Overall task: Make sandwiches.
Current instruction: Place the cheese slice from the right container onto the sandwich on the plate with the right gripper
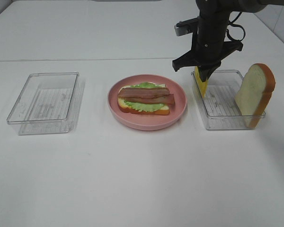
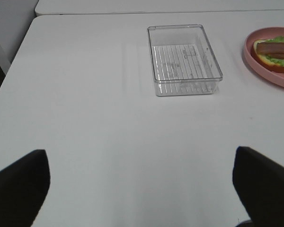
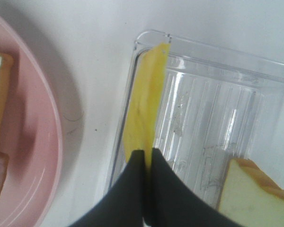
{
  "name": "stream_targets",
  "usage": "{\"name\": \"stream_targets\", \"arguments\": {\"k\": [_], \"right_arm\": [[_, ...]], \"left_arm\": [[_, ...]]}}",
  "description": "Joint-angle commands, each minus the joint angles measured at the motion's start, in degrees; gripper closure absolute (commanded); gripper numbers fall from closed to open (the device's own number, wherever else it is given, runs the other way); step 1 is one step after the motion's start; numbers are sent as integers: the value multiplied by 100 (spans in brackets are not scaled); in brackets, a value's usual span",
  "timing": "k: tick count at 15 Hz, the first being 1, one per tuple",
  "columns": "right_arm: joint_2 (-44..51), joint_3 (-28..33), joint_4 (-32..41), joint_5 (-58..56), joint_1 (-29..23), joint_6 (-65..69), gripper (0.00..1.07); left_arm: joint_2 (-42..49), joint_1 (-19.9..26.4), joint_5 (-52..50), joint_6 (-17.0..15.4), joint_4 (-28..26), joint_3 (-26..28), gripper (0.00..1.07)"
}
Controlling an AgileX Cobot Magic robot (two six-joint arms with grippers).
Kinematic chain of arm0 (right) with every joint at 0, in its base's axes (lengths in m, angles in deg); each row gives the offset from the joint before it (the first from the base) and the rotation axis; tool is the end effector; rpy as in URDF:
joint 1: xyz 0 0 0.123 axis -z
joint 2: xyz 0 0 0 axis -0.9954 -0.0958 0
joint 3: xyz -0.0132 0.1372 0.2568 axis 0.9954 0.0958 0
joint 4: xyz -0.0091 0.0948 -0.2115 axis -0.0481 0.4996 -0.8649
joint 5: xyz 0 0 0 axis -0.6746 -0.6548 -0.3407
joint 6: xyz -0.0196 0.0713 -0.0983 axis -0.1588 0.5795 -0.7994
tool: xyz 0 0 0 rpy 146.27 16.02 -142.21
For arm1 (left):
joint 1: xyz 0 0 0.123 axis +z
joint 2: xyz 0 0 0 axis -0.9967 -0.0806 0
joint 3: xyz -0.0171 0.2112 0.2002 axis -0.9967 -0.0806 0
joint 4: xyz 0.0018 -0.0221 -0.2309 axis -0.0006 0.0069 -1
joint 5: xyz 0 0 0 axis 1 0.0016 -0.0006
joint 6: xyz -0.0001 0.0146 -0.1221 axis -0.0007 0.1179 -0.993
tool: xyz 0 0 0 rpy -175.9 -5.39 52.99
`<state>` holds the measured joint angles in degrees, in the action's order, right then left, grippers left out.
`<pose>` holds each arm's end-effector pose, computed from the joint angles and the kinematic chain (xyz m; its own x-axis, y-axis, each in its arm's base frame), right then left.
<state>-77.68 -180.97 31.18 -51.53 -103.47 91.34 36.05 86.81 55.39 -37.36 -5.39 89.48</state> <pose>0.4584 0.1349 0.1506 -0.9321 -0.2708 -0.2405 -0.2377 0.9584 -0.1581 -0.0042 -0.0017 0.2572 -0.4478 -0.0262 -0.8937 -0.0200 0.9996 -0.0192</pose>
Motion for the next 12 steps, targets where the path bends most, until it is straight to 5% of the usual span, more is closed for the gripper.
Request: {"name": "stream_targets", "arguments": {"k": [1,7,12], "right_arm": [[34,-550,74,-602,-17,-281,107],[34,-2154,567,-1604,-17,-470,107],[34,-2212,814,-1604,-630,-596,107]], "left_arm": [[23,17,-23,-11,-6,-11,9],[23,17,-23,-11,-6,-11,9],[23,17,-23,-11,-6,-11,9]]}}
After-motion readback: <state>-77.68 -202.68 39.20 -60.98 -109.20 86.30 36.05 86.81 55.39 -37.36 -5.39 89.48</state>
